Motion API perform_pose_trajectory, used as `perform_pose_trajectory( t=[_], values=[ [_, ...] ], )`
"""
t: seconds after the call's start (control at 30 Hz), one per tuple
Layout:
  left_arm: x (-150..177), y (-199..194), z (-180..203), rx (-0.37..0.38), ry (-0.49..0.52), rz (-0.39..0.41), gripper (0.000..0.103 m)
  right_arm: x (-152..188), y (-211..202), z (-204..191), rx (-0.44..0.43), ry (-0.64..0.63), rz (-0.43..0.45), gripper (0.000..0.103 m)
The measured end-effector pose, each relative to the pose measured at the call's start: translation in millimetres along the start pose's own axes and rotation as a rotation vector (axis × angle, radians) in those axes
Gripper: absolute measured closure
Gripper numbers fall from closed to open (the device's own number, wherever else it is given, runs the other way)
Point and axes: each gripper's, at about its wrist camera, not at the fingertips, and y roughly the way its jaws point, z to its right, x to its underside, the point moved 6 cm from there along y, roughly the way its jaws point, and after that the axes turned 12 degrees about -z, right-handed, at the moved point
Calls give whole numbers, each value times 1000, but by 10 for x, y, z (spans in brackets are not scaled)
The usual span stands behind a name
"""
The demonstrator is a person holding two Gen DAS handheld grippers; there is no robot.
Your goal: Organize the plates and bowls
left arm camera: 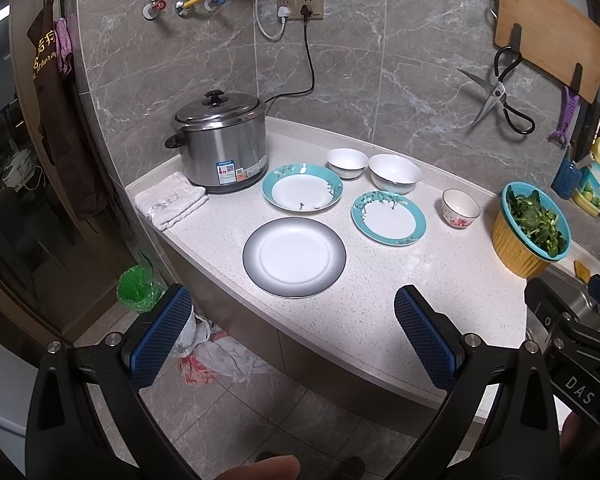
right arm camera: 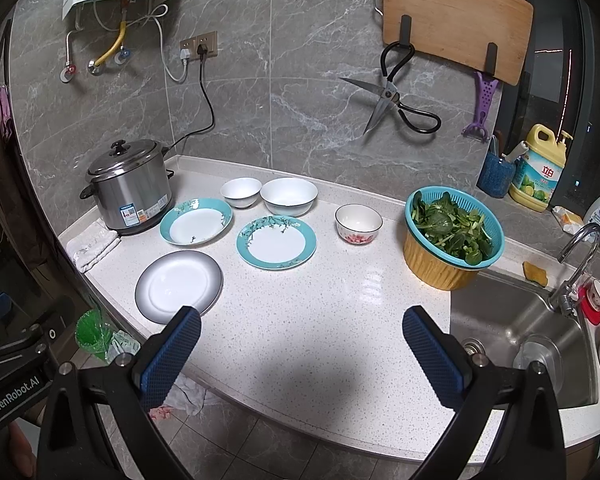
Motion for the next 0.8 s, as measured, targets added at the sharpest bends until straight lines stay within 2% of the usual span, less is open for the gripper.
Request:
perform_pose_trajectory(
  t=[0.8],
  values=[
    [-16,15,16,0,1,-4,0,-31,35,-1,2,-1,-3,0]
  ],
)
